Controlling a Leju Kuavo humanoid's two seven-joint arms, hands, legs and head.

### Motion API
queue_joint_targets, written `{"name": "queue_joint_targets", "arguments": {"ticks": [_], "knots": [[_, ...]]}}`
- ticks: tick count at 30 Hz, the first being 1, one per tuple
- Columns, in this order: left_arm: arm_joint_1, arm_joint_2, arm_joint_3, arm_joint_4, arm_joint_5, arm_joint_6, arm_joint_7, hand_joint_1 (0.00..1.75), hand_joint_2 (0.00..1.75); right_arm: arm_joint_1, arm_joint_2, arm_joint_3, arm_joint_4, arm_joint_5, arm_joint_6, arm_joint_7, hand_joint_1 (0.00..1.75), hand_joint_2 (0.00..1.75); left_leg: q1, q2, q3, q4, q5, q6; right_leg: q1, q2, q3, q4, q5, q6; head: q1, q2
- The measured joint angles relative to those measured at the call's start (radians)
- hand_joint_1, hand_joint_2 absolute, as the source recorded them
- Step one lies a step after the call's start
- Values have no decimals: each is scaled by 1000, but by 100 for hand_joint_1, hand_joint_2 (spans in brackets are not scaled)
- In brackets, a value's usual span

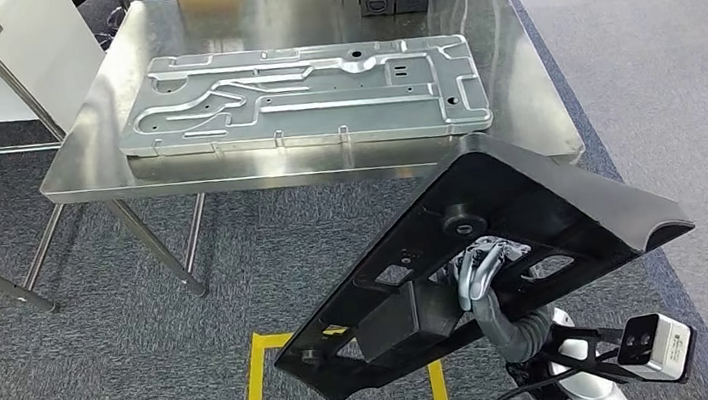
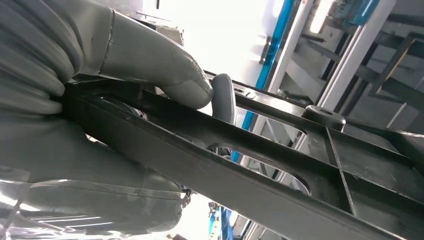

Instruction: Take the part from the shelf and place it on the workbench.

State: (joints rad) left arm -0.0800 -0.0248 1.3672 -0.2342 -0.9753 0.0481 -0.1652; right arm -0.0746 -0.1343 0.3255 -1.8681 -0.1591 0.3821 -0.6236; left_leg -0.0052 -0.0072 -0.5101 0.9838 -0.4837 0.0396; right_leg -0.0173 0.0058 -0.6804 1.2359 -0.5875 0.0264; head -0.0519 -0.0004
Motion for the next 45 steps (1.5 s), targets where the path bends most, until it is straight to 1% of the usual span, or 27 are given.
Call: {"name": "queue_joint_targets", "arguments": {"ticks": [2, 4, 6, 8, 10, 12, 13, 14, 15, 17, 19, 22, 24, 25, 27, 28, 29, 30, 31, 32, 34, 35, 38, 40, 43, 44, 45], "knots": [[0, 0, 0, 0, 0, 0, 0, 0, 175, 0, 0, -1, 0, 0, 1, 0, 175, 175, -1, -1, 27, 3, -24, -8, -2, -3, 27, -128, 104, -2, 0, 0], [-2, 0, 0, 0, -1, 0, 0, 0, 175, -2, 0, -2, 1, 0, 2, 0, 175, 175, -2, 0, 37, 6, -43, -21, 1, -4, 40, -198, 159, -14, 0, 0], [-5, 1, 0, 0, -1, 0, 0, 0, 175, -5, 1, -3, 0, -2, 2, 0, 175, 175, -1, 1, 39, 15, -48, -33, 6, 0, 43, -204, 157, -31, 0, 0], [-7, 1, 0, 0, -1, -1, -1, 0, 175, -9, 2, -5, -1, -7, 4, 0, 175, 175, 1, 1, 26, 59, -47, -43, 5, 4, 62, -211, 150, -44, 0, 0], [-10, 0, 0, 0, -2, -2, -1, 0, 175, -13, 4, -6, -1, -13, 8, 0, 175, 175, 5, 2, -35, 165, -67, -50, 4, 5, 86, -217, 136, -54, 0, 0], [-10, 0, 0, 0, -2, -4, -1, 0, 175, -15, 6, -6, -1, -19, 12, 0, 175, 175, 7, 2, -122, 282, -118, -56, 5, 10, 104, -217, 120, -58, 0, 0], [-10, 0, 0, 0, -3, -5, -1, 0, 175, -13, 7, -6, -2, -21, 13, 0, 175, 175, 8, 2, -155, 313, -136, -58, 6, 13, 115, -217, 111, -58, 0, 0], [-9, 0, 0, 0, -5, -7, -1, 0, 175, -9, 7, -6, -5, -21, 12, 0, 175, 175, 8, 2, -173, 312, -134, -58, 6, 17, 127, -217, 101, -58, 0, 0], [-8, 0, 0, 0, -6, -9, -1, 0, 175, -6, 8, -7, -11, -21, 9, 0, 175, 175, 8, 1, -174, 279, -108, -57, 6, 22, 140, -217, 92, -57, 0, 0], [-6, 2, 0, 0, -8, -12, 0, 0, 175, 0, 10, -8, -25, -18, 3, 0, 175, 175, 7, -3, -146, 150, -4, -50, 6, 29, 167, -217, 72, -53, 0, 0], [-6, 4, 0, 0, -8, -11, 1, 0, 175, 7, 13, -9, -37, -12, -1, 0, 175, 175, 1, -8, -124, 58, 62, -41, 6, 36, 181, -222, 57, -43, 0, 0], [-5, 6, 0, 0, -8, -8, 2, 0, 175, 19, 20, -15, -56, -1, -2, 0, 175, 175, -3, -7, -106, 30, 64, -22, 7, 39, 191, -223, 53, -26, 0, 0], [-6, 6, 0, 0, -6, -7, 2, 0, 175, 21, 24, -22, -69, -2, 2, 0, 175, 175, -1, -6, -81, 15, 61, -11, 7, 24, 177, -177, 44, -19, 0, 0], [-7, 6, 0, 0, -5, -7, 2, 0, 175, 21, 25, -25, -73, -4, 5, 0, 175, 175, 0, -5, -69, 10, 57, -7, 7, 15, 149, -127, 29, -17, 0, 0], [-7, 6, 0, 0, -2, -6, 2, 0, 175, 22, 29, -30, -77, -8, 11, 0, 175, 175, -1, -4, -52, 8, 43, -2, 6, 7, 66, -7, -17, -13, 0, 0], [-6, 6, 0, 0, -1, -6, 2, 0, 175, 23, 31, -32, -77, -8, 13, 0, 175, 175, -2, -3, -43, 8, 34, -2, 5, 6, 29, 32, -35, -11, 0, 0], [-6, 6, 0, 0, -1, -6, 2, 0, 175, 24, 32, -33, -78, -9, 14, 0, 175, 175, -2, -3, -31, 8, 25, -1, 5, 6, 6, 42, -37, -10, 0, 0], [-5, 6, 0, 0, -1, -6, 2, 0, 175, 24, 33, -34, -78, -9, 16, 0, 175, 175, -2, -3, -17, 8, 14, -2, 5, 5, -2, 17, -15, -10, 0, 0], [-5, 6, 0, 0, -1, -6, 2, 0, 175, 25, 33, -35, -78, -9, 17, 0, 175, 175, -2, -3, -1, 8, 2, -4, 5, 3, 6, -34, 28, -11, 0, 0], [-4, 6, 0, 0, -1, -6, 2, 0, 175, 24, 34, -35, -78, -9, 18, 0, 175, 175, -2, -4, 13, 9, -10, -6, 6, 1, 19, -100, 86, -14, 0, 0], [-5, 6, 0, 0, -1, -6, 2, 0, 175, 25, 35, -36, -79, -10, 18, 0, 175, 175, -4, -5, 31, 12, -32, -16, 12, -3, 38, -185, 151, -24, 0, 0], [-6, 6, 0, 0, -1, -6, 1, 0, 175, 26, 35, -37, -81, -11, 18, 0, 175, 175, -4, -5, 37, 16, -39, -22, 16, -2, 42, -201, 162, -29, 0, 0], [-8, 6, 0, 0, 0, -6, 1, 0, 175, 25, 40, -39, -87, -11, 18, 0, 175, 175, -1, -2, 43, 35, -49, -40, 15, 5, 63, -209, 153, -47, 0, 0], [-11, 5, 0, 0, -1, -6, 1, 0, 175, 23, 44, -40, -91, -11, 18, 0, 175, 175, 2, 0, 4, 111, -69, -50, 11, 5, 84, -216, 143, -57, 0, 0], [-11, 5, 0, 0, 0, -6, 0, 0, 175, 24, 46, -40, -92, -11, 18, 0, 175, 175, 9, 1, -118, 292, -140, -63, 12, 6, 108, -218, 120, -62, 0, 0], [-9, 6, 0, 0, 0, -6, 0, 0, 175, 25, 47, -40, -92, -11, 18, 0, 175, 175, 10, 1, -146, 314, -146, -64, 12, 7, 119, -218, 111, -62, 0, 0], [-8, 6, 0, 0, -1, -6, 0, 0, 175, 25, 47, -40, -92, -11, 18, 0, 175, 175, 11, 1, -156, 298, -128, -64, 11, 8, 132, -218, 101, -61, 0, 0]]}}
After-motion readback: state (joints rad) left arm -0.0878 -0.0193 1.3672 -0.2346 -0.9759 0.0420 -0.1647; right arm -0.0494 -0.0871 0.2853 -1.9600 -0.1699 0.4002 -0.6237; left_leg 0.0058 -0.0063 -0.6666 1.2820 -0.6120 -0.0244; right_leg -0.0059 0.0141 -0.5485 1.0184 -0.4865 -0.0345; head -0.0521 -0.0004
